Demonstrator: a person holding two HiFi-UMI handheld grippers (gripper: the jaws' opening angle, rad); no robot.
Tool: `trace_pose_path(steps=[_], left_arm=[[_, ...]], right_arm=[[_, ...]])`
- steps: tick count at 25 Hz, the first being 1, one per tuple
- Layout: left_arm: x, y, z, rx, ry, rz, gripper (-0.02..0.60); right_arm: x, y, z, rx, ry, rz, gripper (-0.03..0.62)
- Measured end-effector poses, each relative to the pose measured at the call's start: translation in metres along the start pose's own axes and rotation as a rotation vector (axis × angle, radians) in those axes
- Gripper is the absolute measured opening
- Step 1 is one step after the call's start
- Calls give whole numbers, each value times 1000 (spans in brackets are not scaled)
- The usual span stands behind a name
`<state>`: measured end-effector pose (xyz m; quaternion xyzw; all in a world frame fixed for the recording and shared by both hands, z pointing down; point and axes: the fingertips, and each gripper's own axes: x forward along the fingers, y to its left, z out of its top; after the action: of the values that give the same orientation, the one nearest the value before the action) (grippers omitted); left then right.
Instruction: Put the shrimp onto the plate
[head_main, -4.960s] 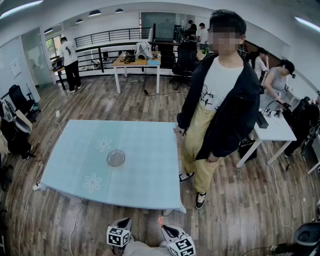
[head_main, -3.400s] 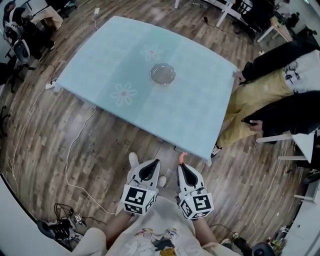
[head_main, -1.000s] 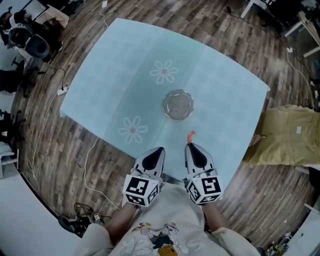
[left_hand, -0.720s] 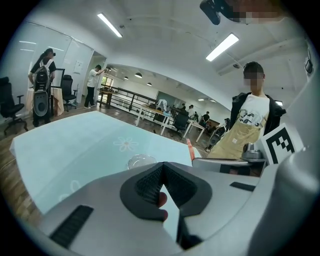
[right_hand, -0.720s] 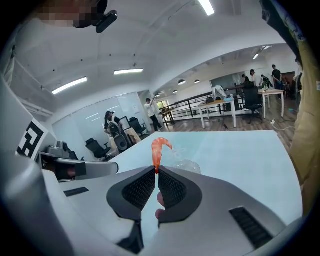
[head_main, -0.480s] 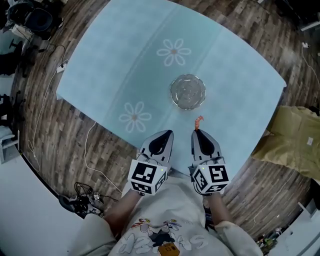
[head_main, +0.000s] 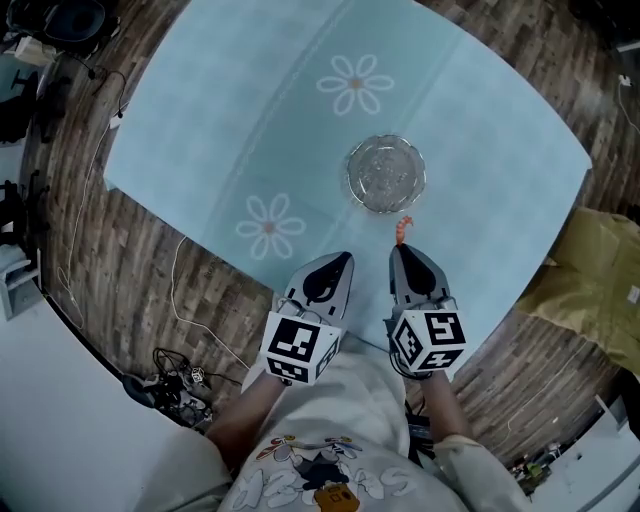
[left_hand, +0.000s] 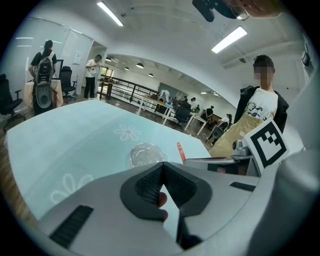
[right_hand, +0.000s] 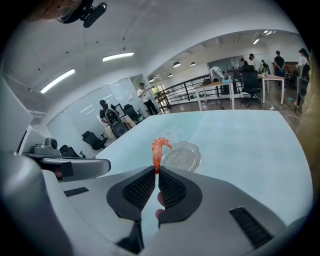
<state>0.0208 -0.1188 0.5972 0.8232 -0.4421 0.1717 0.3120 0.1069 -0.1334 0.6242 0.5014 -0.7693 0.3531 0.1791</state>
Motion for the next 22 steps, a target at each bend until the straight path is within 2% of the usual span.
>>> trace_pose_path(steps=[6,16,22], left_arm=[[16,9,-16,21,47,-9,8],[49,17,-29,0,75,-45,8],[62,27,-32,-1,104,-63,8]], right_arm=[[19,-9,-15,25,51,-20,38],[54,-34,-44,39,165,-68,40],[68,-42,-50,66,184,-99,38]])
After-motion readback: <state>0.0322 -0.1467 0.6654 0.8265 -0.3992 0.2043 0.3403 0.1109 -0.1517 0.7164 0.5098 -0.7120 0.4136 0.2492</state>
